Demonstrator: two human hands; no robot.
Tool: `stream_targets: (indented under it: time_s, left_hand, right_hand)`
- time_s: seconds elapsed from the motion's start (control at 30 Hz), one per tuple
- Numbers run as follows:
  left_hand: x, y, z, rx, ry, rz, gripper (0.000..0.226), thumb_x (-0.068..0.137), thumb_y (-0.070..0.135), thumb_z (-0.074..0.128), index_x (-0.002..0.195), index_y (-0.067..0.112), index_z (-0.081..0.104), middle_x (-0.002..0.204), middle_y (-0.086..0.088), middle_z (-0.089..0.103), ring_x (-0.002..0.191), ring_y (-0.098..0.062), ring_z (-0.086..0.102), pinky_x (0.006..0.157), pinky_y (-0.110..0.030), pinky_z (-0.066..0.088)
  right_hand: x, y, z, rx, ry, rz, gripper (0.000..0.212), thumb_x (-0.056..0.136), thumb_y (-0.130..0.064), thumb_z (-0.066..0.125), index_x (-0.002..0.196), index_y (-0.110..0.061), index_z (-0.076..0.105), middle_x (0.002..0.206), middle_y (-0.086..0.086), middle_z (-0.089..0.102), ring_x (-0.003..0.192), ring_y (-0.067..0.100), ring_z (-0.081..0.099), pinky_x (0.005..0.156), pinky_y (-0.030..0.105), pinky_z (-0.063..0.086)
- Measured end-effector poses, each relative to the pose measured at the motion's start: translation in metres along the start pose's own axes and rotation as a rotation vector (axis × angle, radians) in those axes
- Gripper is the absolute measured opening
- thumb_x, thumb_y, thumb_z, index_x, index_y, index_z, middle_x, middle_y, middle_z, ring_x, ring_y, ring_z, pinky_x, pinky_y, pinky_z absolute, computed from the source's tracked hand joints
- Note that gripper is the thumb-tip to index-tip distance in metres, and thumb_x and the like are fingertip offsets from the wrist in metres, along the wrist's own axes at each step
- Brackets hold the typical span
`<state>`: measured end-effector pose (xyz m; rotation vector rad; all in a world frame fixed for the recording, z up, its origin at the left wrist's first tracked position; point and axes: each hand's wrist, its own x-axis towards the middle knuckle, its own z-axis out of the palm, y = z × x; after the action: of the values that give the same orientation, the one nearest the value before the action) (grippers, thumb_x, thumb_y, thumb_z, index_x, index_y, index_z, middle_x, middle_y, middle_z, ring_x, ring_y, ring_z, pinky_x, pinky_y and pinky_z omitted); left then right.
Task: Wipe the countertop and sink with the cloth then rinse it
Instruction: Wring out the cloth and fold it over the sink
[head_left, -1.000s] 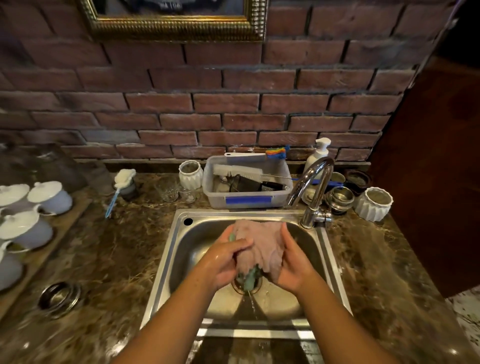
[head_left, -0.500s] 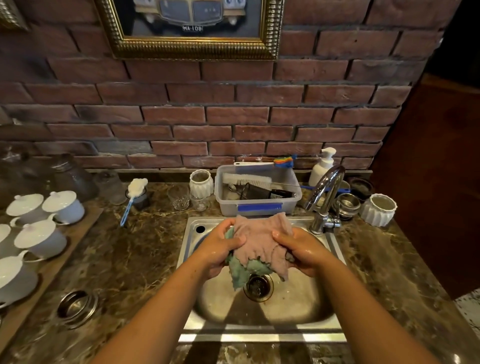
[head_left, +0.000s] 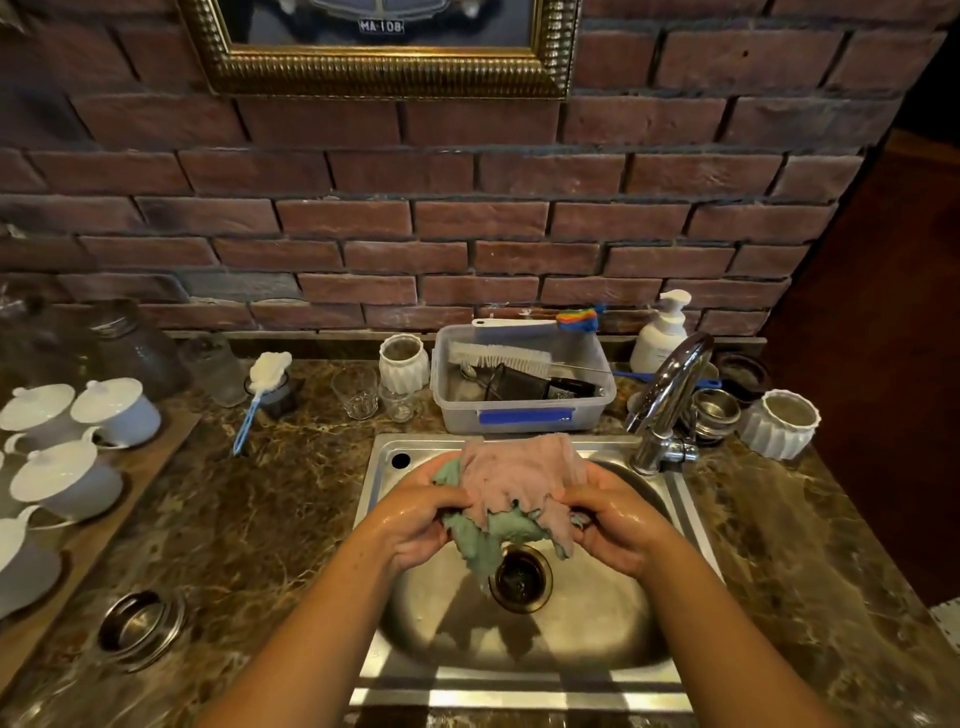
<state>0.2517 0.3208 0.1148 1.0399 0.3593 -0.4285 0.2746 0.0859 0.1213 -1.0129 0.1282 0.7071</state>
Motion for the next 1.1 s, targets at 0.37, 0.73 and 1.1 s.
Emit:
stream_targets:
  time_s: [0.37, 0.73, 1.1]
  left_hand:
    - [0.006, 0.009, 0.001, -0.066, 0.004, 0.133, 0.034, 0.08, -0.023, 0.055, 0.103, -0.003, 0.068, 0.097, -0.023, 0.07, 0.091, -0.031, 0.068, 0.081, -0.036, 0.061]
    - [0.009, 0.007, 0.01, 0.294, 0.045, 0.117, 0.038, 0.077, 0.034, 0.074, 0.088, -0.002, 0.074, 0.095, -0.023, 0.073, 0.09, -0.033, 0.07, 0.086, -0.04, 0.055]
    - [0.017, 0.019, 0.003, 0.797, -0.199, -0.006, 0.049, 0.078, -0.011, 0.07, 0.121, 0.015, 0.067, 0.116, -0.01, 0.062, 0.097, -0.023, 0.06, 0.077, -0.031, 0.053]
  right_hand:
    - [0.017, -0.009, -0.002, 0.144, -0.006, -0.049, 0.022, 0.087, 0.006, 0.052, 0.089, 0.002, 0.074, 0.102, 0.027, 0.068, 0.088, 0.032, 0.072, 0.075, 0.036, 0.064]
    - [0.016, 0.0, -0.001, -0.195, 0.026, -0.036, 0.017, 0.088, -0.02, 0.066, 0.084, -0.004, 0.062, 0.092, 0.022, 0.064, 0.076, 0.028, 0.068, 0.06, 0.037, 0.059]
    - [0.013, -0.012, -0.004, -0.795, 0.075, -0.121, 0.038, 0.086, 0.003, 0.064, 0.107, -0.027, 0.072, 0.12, 0.004, 0.058, 0.107, 0.026, 0.061, 0.071, 0.026, 0.057]
